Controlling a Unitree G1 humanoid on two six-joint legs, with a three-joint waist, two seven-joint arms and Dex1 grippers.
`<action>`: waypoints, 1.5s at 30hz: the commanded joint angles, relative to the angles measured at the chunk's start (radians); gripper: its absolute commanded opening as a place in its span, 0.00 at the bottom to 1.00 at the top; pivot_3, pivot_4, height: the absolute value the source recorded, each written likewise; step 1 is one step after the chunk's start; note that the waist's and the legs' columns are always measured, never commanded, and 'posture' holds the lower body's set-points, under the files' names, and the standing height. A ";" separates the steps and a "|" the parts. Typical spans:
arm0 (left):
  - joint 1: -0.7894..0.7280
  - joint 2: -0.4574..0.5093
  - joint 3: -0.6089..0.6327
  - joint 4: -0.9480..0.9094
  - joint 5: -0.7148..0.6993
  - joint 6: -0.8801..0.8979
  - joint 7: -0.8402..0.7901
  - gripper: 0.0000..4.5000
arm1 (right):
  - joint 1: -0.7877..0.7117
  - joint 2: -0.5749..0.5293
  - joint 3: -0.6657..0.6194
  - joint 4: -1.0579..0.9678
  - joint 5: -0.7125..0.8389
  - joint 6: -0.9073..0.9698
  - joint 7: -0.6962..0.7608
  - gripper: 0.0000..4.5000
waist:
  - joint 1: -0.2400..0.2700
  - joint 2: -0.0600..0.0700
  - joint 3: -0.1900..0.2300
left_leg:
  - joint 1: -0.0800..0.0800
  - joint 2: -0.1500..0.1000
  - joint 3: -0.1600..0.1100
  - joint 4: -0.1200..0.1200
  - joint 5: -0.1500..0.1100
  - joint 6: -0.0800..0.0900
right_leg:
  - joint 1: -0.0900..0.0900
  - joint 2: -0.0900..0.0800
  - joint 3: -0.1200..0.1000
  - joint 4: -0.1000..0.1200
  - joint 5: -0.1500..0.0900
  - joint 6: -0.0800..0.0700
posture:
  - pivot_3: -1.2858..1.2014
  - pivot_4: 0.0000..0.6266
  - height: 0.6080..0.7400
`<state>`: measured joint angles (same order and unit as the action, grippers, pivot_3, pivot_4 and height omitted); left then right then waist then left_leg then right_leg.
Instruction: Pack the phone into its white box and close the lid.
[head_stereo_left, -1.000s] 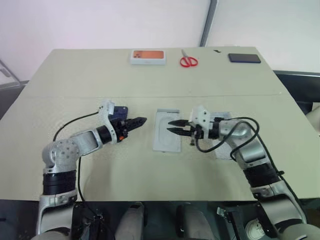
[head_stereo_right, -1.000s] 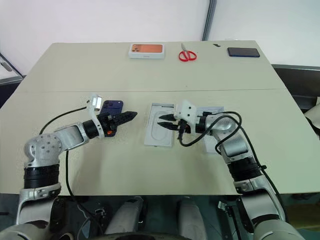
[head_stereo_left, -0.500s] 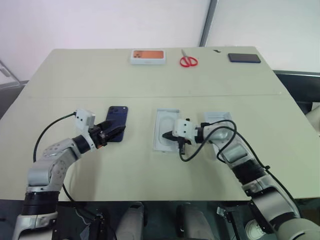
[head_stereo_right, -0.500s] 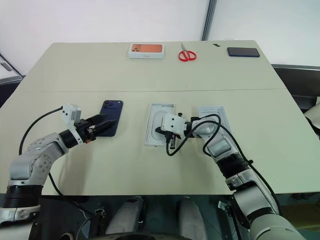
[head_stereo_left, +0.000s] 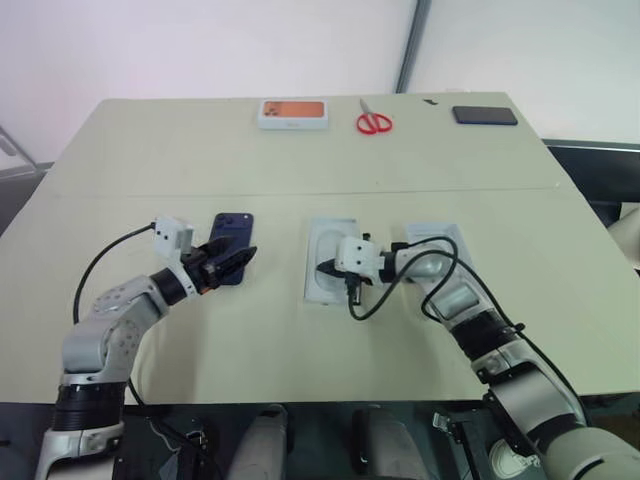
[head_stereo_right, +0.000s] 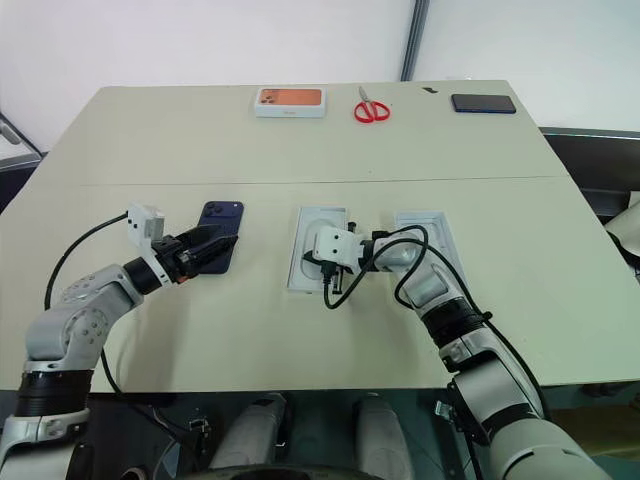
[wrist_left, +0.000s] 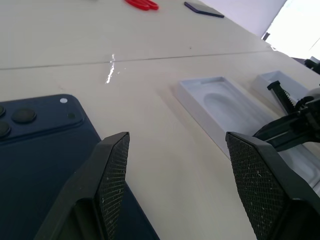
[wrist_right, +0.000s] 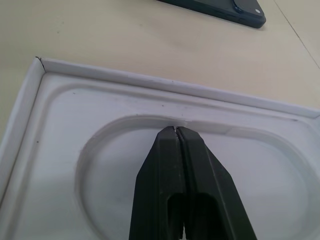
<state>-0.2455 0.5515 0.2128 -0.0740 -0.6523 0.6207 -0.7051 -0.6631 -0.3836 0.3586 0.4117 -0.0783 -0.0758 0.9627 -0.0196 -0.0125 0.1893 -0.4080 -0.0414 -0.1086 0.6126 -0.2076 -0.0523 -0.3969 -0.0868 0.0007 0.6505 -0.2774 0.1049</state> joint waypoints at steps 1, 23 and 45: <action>-0.033 0.037 0.056 0.038 -0.013 0.031 0.011 0.72 | -0.024 0.011 -0.068 -0.051 0.049 0.021 -0.025 0.01 | 0.000 0.000 0.000 | 0.000 0.000 0.000 0.000 0.000 0.000 | 0.000 0.000 0.000 0.000 0.000 0.000 | 0.52 0.24 1.00; -0.355 0.155 0.000 0.720 0.081 0.251 -0.197 0.72 | -0.248 0.332 0.091 0.175 -0.148 0.065 -0.248 0.01 | -0.023 0.000 0.000 | -0.001 0.000 -0.001 -0.001 0.001 -0.001 | -0.004 0.002 0.000 0.006 0.000 0.000 | 0.52 0.24 1.00; -0.428 0.060 -0.125 0.826 0.240 0.288 -0.404 0.72 | -0.322 0.399 0.119 0.368 -0.245 0.138 -0.352 0.01 | -0.002 0.001 -0.003 | 0.001 -0.004 -0.001 0.000 0.001 -0.002 | -0.002 -0.001 0.000 0.007 0.000 0.000 | 0.52 0.24 1.00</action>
<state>-0.7182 0.6462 0.1669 0.7470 -0.4253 0.8324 -1.0811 -0.9544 0.0104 0.4822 0.7865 -0.3122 0.0620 0.6091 -0.0216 -0.0111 0.1864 -0.4069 -0.0454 -0.1093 0.6124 -0.2066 -0.0541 -0.3989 -0.0874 0.0007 0.6578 -0.2774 0.1048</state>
